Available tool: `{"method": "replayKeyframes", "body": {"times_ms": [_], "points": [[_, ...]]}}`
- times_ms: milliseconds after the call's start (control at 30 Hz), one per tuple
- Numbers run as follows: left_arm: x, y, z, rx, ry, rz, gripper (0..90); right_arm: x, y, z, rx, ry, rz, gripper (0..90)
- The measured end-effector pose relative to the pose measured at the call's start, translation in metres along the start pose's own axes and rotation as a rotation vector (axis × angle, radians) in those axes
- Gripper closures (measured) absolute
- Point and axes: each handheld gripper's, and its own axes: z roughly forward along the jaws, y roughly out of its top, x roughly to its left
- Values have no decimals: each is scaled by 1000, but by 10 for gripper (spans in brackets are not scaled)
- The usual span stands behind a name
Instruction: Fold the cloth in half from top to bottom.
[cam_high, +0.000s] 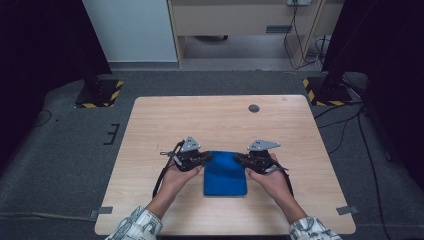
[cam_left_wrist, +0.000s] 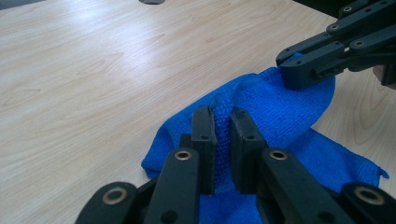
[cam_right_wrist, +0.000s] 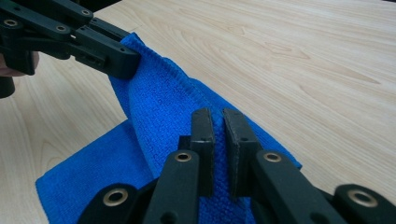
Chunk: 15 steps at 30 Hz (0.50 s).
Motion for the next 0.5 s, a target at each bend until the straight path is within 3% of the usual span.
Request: {"method": "replayKeyframes", "body": {"times_ms": [200, 500], "points": [[-1, -4, -5, -18, -13, -15, 811, 5, -1, -4, -4, 11, -9, 831], [-3, -15, -6, 5, -29, -16, 797, 11, -8, -4, 23, 24, -21, 821]]}}
